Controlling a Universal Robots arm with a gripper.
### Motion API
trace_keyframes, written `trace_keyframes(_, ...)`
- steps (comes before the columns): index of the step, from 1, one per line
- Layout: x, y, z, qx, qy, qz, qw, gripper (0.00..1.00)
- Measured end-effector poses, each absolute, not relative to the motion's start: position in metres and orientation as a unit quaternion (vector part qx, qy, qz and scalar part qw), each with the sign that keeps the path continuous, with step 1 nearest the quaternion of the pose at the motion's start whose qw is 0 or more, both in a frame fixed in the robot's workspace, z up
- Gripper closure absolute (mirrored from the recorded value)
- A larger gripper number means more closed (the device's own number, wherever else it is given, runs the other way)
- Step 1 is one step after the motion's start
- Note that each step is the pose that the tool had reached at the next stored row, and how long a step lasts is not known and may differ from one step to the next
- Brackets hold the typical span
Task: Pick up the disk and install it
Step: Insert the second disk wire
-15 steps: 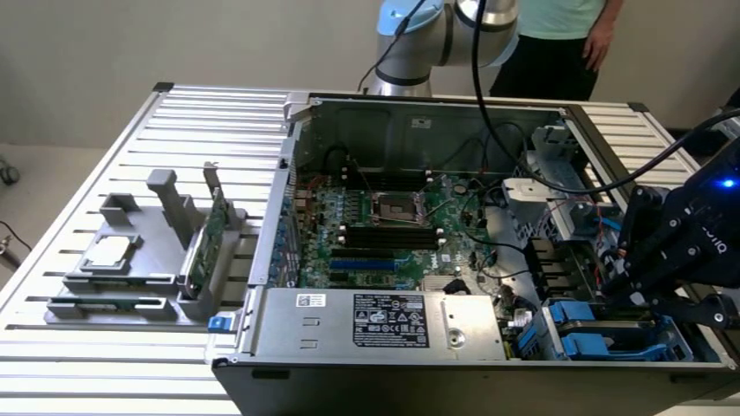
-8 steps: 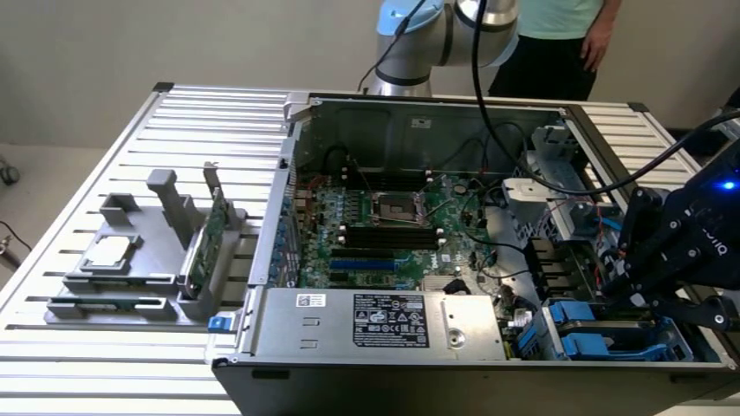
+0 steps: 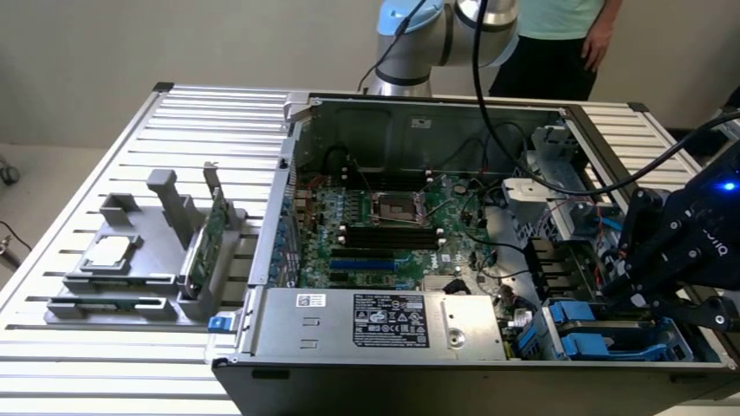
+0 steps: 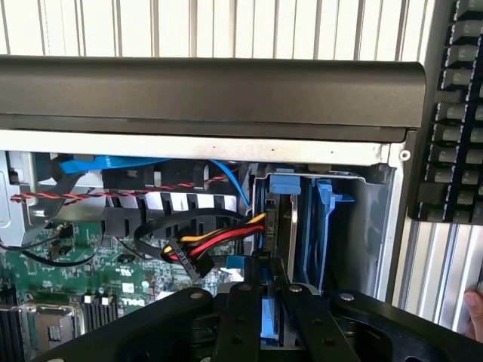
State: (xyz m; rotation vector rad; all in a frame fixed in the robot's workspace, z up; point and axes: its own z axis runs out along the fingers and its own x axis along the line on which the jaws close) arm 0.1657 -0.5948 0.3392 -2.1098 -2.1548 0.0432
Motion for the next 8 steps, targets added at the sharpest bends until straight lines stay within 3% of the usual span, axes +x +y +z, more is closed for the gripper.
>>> trace_keyframes(8,0.1659,-0.5951,0.3384,-0.698,-0.713,0.014,0.063,0.84)
